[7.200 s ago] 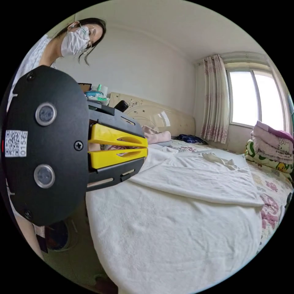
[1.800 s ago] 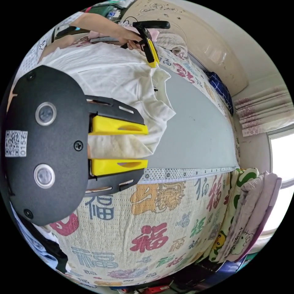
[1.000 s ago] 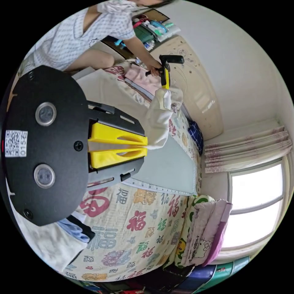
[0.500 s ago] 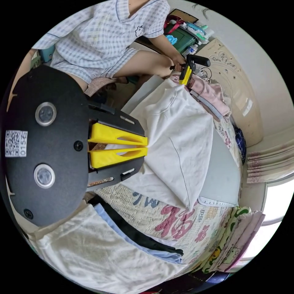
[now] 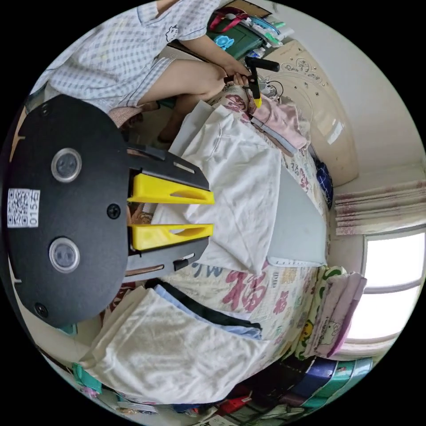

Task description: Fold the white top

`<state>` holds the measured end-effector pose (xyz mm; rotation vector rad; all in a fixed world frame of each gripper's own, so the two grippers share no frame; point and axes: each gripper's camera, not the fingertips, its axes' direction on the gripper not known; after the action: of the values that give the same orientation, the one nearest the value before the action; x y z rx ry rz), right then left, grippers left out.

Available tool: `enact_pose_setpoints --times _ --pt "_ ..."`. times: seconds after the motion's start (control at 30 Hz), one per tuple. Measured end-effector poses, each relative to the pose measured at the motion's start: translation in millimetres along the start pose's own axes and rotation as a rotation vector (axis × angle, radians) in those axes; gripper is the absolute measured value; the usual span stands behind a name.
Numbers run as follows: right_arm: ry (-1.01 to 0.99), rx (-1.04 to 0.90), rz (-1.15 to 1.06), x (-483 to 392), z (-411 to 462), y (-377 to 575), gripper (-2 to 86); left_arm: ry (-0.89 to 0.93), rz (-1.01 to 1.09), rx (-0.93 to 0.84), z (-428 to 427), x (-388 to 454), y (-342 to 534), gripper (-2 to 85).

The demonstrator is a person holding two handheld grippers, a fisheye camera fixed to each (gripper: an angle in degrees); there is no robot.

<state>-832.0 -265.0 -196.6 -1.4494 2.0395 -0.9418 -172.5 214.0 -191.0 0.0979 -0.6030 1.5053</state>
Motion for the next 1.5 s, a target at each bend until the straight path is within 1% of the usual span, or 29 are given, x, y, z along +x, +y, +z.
enact_pose_setpoints --times 0.07,0.1,0.17,0.27,0.33,0.37,0.47,0.6,0.67,0.77,0.83,0.9,0.97,1.0,1.07,1.17,1.23,1.3,1.4,1.43,1.47,1.5 --pt "-0.063 0.09 -0.12 -54.2 -2.7 -17.1 7.8 -0.046 -0.115 0.138 -7.8 -18.1 -17.5 8.1" --pt "-0.092 0.103 -0.157 -70.2 -0.5 -22.3 7.9 -0.051 -0.143 0.179 -7.2 -21.8 -22.1 8.4" --pt "-0.219 0.125 -0.334 -140.5 15.8 -39.4 9.1 -0.066 -0.25 0.272 8.7 -42.2 -44.2 9.4" --pt "-0.349 0.139 -0.482 -213.1 43.0 -44.8 10.2 -0.096 -0.362 0.268 43.2 -74.7 -70.2 10.0" --pt "-0.426 0.085 -0.538 -245.8 65.2 -42.8 10.8 -0.137 -0.398 0.229 64.0 -92.4 -78.5 10.2" --pt "-0.456 0.045 -0.563 -263.1 80.7 -37.9 11.0 -0.137 -0.452 0.204 76.8 -106.8 -78.3 10.1" --pt "-0.461 -0.003 -0.592 -290.2 111.8 -18.2 11.0 -0.075 -0.542 0.21 97.8 -132.8 -72.9 9.1" --pt "-0.392 -0.042 -0.591 -309.8 135.8 -1.2 9.5 -0.077 -0.591 0.179 115.8 -149.9 -71.4 7.9" --pt "-0.328 -0.127 -0.597 -322.5 151.8 5.9 6.5 -0.026 -0.572 0.149 123.9 -154.5 -75.5 5.8" --pt "-0.277 -0.172 -0.604 -328.9 161.3 16.8 2.0 -0.03 -0.537 0.123 129.1 -152.5 -78.9 3.0" --pt "-0.301 -0.169 -0.603 -328.4 156.8 20.0 1.1 -0.128 -0.48 0.126 126.7 -134.0 -84.9 2.2" --pt "-0.388 -0.172 -0.593 -325.5 150.5 22.0 0.6 -0.219 -0.388 0.141 123.9 -106.3 -94.4 1.7" --pt "-0.44 -0.153 -0.53 -316.8 147.0 25.2 0.3 -0.335 -0.27 0.132 126.4 -72.4 -104.2 1.4" --pt "-0.449 -0.16 -0.515 -315.2 148.9 26.0 0.3 -0.365 -0.242 0.118 129.5 -65.6 -106.1 1.4" --pt "-0.461 -0.215 -0.466 -312.4 163.6 29.7 0.4 -0.49 -0.174 0.022 151.8 -46.5 -109.2 1.3" --pt "-0.482 -0.224 -0.434 -308.4 161.9 28.9 0.8 -0.563 -0.127 -0.046 175.1 -26.6 -109.1 1.3" --pt "-0.508 -0.208 -0.442 -299.8 146.9 26.2 1.2 -0.565 -0.124 -0.044 174.1 -15.3 -109.7 1.6" --pt "-0.558 -0.175 -0.459 -282.5 123.2 23.7 1.5 -0.541 -0.137 0.013 160.7 -4.5 -106.8 1.9" --pt "-0.64 -0.125 -0.484 -239.1 78.0 20.4 1.8 -0.42 -0.128 0.163 123.5 18.3 -95.5 1.8" --pt "-0.65 -0.106 -0.482 -220.0 62.6 20.8 2.0 -0.342 -0.072 0.223 110.1 30.8 -89.0 1.6" --pt "-0.643 -0.092 -0.468 -201.0 50.6 22.7 2.2 -0.247 0.001 0.252 101.7 43.1 -84.0 1.7" --pt "-0.634 -0.089 -0.46 -192.1 46.0 24.3 2.4 -0.19 0.045 0.256 99.5 49.2 -82.3 1.7"
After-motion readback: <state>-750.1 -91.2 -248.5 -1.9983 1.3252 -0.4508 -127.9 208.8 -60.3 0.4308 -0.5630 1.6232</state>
